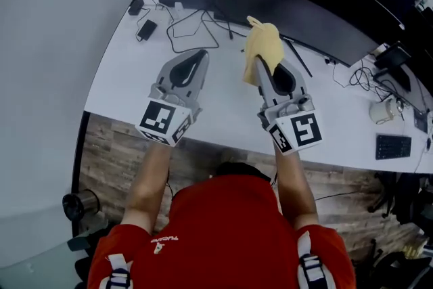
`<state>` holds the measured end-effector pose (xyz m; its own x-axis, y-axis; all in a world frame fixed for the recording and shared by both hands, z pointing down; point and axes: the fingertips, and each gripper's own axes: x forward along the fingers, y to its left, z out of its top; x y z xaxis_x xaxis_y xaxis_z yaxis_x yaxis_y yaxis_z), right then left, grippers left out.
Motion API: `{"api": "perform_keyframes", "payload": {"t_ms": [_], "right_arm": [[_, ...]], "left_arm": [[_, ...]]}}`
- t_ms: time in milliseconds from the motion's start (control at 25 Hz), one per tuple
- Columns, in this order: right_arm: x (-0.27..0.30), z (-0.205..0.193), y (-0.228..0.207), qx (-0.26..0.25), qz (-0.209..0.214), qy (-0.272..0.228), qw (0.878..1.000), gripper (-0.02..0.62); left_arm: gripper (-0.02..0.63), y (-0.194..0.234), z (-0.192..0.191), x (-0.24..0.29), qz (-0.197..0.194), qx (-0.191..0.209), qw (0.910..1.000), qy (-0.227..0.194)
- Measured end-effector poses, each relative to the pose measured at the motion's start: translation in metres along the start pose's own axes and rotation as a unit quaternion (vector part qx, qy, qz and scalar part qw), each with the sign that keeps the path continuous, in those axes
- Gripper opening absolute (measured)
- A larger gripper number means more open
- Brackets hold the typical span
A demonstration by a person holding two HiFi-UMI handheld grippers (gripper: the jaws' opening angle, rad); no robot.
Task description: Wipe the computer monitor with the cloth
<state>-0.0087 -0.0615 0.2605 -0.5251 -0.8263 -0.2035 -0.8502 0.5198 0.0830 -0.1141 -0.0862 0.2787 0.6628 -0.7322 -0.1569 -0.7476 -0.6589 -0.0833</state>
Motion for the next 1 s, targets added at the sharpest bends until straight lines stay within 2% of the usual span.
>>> {"api": "perform_keyframes", "payload": {"t_ms": [200,440,680,1000], "right_arm": [[0.051,0.006,-0.031,-0.002,0.028,-0.006,1.0,0.058],[0.104,0.031,-0.042,-0.006,0.044,-0.02,0.999,0.058],[0.157,0.057,-0.048,-0.007,0.033,-0.007,0.999,0.058],[0.233,0.096,-0.065,-0.048,-0.003,0.019,0.999,0.058]], "left_arm": [[0.011,0.026,-0.002,0.054,0.003,-0.003,1.0,0.0],[0.011,0.049,0.002,0.094,-0.012,-0.002,0.9999,0.005],[0.011,0.076,0.008,0.121,-0.039,-0.016,0.999,0.013],[0.011,0.119,0.027,0.146,-0.077,-0.006,0.997,0.01]]}}
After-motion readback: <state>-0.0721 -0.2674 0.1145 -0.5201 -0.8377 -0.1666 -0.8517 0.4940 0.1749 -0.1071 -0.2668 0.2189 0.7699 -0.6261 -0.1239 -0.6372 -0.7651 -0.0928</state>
